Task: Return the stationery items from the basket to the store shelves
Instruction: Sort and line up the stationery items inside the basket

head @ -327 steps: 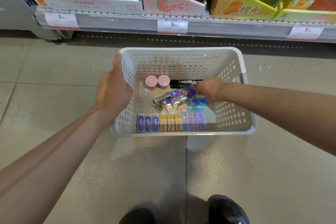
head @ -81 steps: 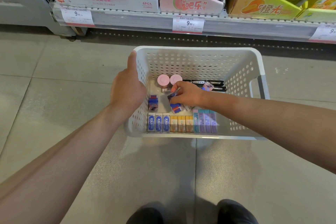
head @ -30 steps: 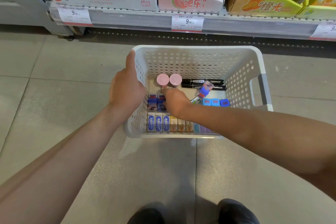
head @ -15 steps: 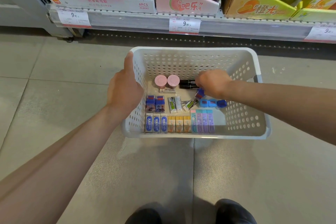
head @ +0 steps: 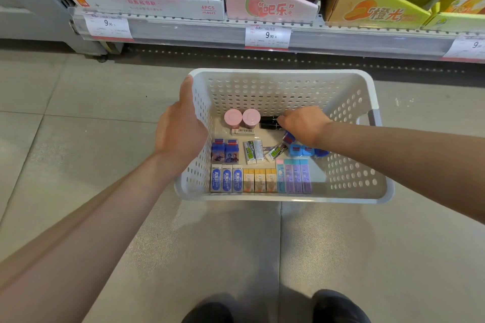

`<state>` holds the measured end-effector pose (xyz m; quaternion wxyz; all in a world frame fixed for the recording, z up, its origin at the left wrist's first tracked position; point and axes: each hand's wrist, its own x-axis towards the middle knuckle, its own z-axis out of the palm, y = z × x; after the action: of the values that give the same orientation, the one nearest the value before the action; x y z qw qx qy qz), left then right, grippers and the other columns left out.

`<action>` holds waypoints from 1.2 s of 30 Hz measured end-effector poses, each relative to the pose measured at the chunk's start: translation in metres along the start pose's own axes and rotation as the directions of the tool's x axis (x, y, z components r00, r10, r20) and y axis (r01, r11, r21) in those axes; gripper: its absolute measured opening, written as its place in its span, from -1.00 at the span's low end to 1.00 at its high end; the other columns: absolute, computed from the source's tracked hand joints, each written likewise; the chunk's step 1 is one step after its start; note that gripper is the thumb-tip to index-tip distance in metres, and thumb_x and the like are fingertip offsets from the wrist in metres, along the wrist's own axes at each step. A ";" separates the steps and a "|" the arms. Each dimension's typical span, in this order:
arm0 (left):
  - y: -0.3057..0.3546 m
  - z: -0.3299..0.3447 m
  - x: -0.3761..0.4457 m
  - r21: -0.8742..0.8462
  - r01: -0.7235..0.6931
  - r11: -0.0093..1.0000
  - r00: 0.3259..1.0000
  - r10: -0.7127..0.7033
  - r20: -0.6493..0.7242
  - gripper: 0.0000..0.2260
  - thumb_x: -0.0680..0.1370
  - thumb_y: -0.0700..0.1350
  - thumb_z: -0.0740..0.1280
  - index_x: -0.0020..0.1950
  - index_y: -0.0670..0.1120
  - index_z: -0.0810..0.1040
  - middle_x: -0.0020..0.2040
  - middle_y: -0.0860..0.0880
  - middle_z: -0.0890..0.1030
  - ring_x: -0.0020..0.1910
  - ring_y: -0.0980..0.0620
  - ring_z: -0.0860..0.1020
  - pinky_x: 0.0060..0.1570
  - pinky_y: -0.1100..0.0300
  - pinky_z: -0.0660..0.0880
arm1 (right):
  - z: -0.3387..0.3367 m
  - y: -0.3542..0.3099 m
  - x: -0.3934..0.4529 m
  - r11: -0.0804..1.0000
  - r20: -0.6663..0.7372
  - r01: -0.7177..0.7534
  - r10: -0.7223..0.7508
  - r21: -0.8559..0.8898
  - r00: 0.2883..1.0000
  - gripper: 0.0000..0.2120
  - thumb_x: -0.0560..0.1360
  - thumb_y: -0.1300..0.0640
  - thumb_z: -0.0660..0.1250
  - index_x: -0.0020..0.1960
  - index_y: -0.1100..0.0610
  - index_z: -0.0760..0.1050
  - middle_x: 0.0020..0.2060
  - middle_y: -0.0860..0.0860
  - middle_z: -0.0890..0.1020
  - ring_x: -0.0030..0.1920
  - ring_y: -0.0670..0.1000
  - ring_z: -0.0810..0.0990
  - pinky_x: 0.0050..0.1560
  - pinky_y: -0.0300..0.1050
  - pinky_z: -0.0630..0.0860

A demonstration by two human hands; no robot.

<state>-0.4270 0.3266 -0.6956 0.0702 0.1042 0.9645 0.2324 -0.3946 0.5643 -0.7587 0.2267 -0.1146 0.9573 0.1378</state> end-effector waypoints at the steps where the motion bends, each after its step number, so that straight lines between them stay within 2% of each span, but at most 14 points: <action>1: 0.000 0.000 0.000 0.004 -0.002 1.000 1.000 0.002 -0.002 -0.40 0.53 -0.31 0.18 0.50 -0.05 0.03 -0.14 -0.09 0.45 -0.27 -0.05 0.48 -0.49 0.22 0.27 | 0.000 0.000 0.000 1.000 0.005 0.005 -0.005 0.002 1.000 -0.73 0.52 0.33 0.22 0.20 0.17 0.38 0.05 0.07 0.54 -0.02 0.14 0.59 -0.31 -0.07 0.41; 5: -0.001 0.001 0.001 0.014 -0.002 1.000 1.000 0.002 -0.010 -0.40 0.52 -0.31 0.18 0.50 -0.06 0.04 -0.15 -0.10 0.46 -0.27 -0.06 0.48 -0.49 0.21 0.26 | -0.002 0.001 0.001 0.999 0.008 0.031 -0.031 -0.021 0.999 -0.78 0.53 0.30 0.23 0.16 0.17 0.39 -0.01 0.06 0.57 -0.06 0.11 0.58 -0.31 -0.10 0.41; 10: -0.001 0.001 0.001 0.016 0.000 1.000 1.000 0.000 -0.007 -0.40 0.53 -0.31 0.19 0.50 -0.05 0.03 -0.13 -0.10 0.48 -0.28 -0.06 0.50 -0.48 0.19 0.35 | -0.003 0.000 0.003 0.997 0.010 0.059 -0.059 -0.042 0.998 -0.77 0.53 0.31 0.24 0.17 0.17 0.38 -0.01 0.05 0.56 -0.04 0.10 0.58 -0.30 -0.11 0.43; 12: -0.001 0.001 0.001 0.017 -0.003 1.000 1.000 0.004 -0.012 -0.40 0.53 -0.31 0.20 0.50 -0.05 0.03 -0.12 -0.11 0.49 -0.28 -0.07 0.52 -0.44 0.13 0.41 | -0.004 0.000 0.003 0.993 0.047 0.080 -0.077 -0.081 0.996 -0.80 0.54 0.27 0.24 0.16 0.16 0.43 0.02 0.05 0.55 -0.01 0.09 0.58 -0.30 -0.12 0.43; 15: 0.000 0.001 0.000 0.007 -0.011 1.000 1.000 0.012 -0.006 -0.41 0.53 -0.31 0.20 0.50 -0.06 0.04 -0.12 -0.10 0.47 -0.28 -0.05 0.50 -0.47 0.21 0.34 | -0.008 0.002 0.004 0.988 0.086 0.093 -0.083 -0.126 0.993 -0.82 0.54 0.23 0.25 0.12 0.16 0.53 0.05 0.04 0.55 0.04 0.08 0.57 -0.26 -0.13 0.47; 16: 0.000 0.000 -0.001 0.005 -0.013 1.000 1.000 0.013 -0.003 -0.41 0.53 -0.30 0.20 0.50 -0.06 0.04 -0.12 -0.09 0.46 -0.28 -0.04 0.49 -0.48 0.22 0.31 | -0.011 0.002 0.003 0.988 0.059 0.100 -0.093 -0.121 0.994 -0.82 0.55 0.19 0.25 0.12 0.15 0.52 0.09 0.05 0.54 0.08 0.08 0.55 -0.20 -0.10 0.49; 19: 0.000 0.001 0.000 0.014 -0.010 1.000 1.000 0.010 -0.009 -0.40 0.54 -0.29 0.21 0.50 -0.05 0.03 -0.11 -0.08 0.45 -0.26 -0.04 0.49 -0.44 0.21 0.33 | -0.017 -0.004 -0.006 0.973 -0.157 0.210 -0.223 -0.094 0.962 -0.76 0.55 0.11 0.23 0.19 0.13 0.46 0.11 0.05 0.54 0.12 0.08 0.50 0.06 -0.07 0.45; 21: 0.000 0.001 0.000 0.016 -0.007 1.000 1.000 0.007 -0.008 -0.39 0.53 -0.30 0.21 0.50 -0.05 0.03 -0.11 -0.08 0.45 -0.26 -0.04 0.49 -0.45 0.22 0.32 | -0.017 -0.017 -0.012 0.940 -0.217 0.338 -0.321 0.049 0.922 -0.74 0.54 0.09 0.21 0.20 0.16 0.42 0.05 0.06 0.55 0.09 0.08 0.51 0.07 -0.06 0.43; 24: -0.001 0.002 0.000 0.017 -0.002 1.000 1.000 0.002 -0.007 -0.38 0.52 -0.31 0.20 0.51 -0.05 0.02 -0.13 -0.10 0.46 -0.27 -0.05 0.48 -0.47 0.20 0.30 | -0.013 -0.045 -0.016 0.846 -0.179 0.479 -0.446 0.235 0.877 -0.77 0.54 0.06 0.23 0.15 0.14 0.41 -0.02 0.06 0.56 0.03 0.06 0.51 0.07 -0.06 0.42; 27: -0.003 0.002 0.000 0.024 -0.022 0.999 1.000 0.023 -0.012 -0.38 0.51 -0.31 0.19 0.51 -0.05 0.02 -0.14 -0.10 0.47 -0.28 -0.06 0.49 -0.45 0.12 0.38 | -0.002 -0.064 -0.008 0.823 -0.088 0.528 -0.522 0.210 0.849 -0.74 0.54 0.08 0.21 0.19 0.17 0.37 0.00 0.09 0.56 0.04 0.07 0.50 0.15 -0.04 0.43; 30: -0.003 0.001 0.001 0.024 -0.028 0.999 1.000 0.029 -0.009 -0.38 0.51 -0.32 0.19 0.51 -0.06 0.02 -0.16 -0.08 0.47 -0.29 -0.06 0.48 -0.44 0.10 0.41 | 0.006 -0.072 -0.001 0.831 -0.038 0.526 -0.529 0.180 0.848 -0.71 0.54 0.12 0.21 0.23 0.19 0.32 0.03 0.11 0.55 0.06 0.09 0.50 0.20 -0.06 0.40; 33: -0.002 0.000 0.000 0.012 -0.024 1.000 1.000 0.024 -0.002 -0.38 0.52 -0.30 0.20 0.51 -0.04 0.02 -0.11 -0.07 0.47 -0.24 -0.09 0.53 -0.36 0.04 0.51 | 0.010 -0.068 0.001 0.844 -0.014 0.514 -0.519 0.155 0.855 -0.63 0.54 0.12 0.20 0.32 0.18 0.28 0.17 0.12 0.53 0.20 0.09 0.48 0.28 -0.04 0.36; 36: 0.000 0.000 0.000 0.005 -0.014 1.000 1.000 0.014 0.011 -0.38 0.53 -0.29 0.21 0.51 -0.04 0.02 -0.05 -0.09 0.48 -0.21 -0.07 0.52 -0.36 0.09 0.45 | 0.011 -0.062 -0.003 0.854 0.018 0.496 -0.505 0.157 0.863 -0.55 0.58 0.10 0.16 0.43 0.19 0.19 0.36 0.14 0.40 0.37 0.10 0.36 0.39 -0.06 0.24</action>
<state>-0.4270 0.3264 -0.6961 0.0734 0.1126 0.9639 0.2298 -0.3699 0.5099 -0.7797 0.2901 -0.3384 0.8951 0.0066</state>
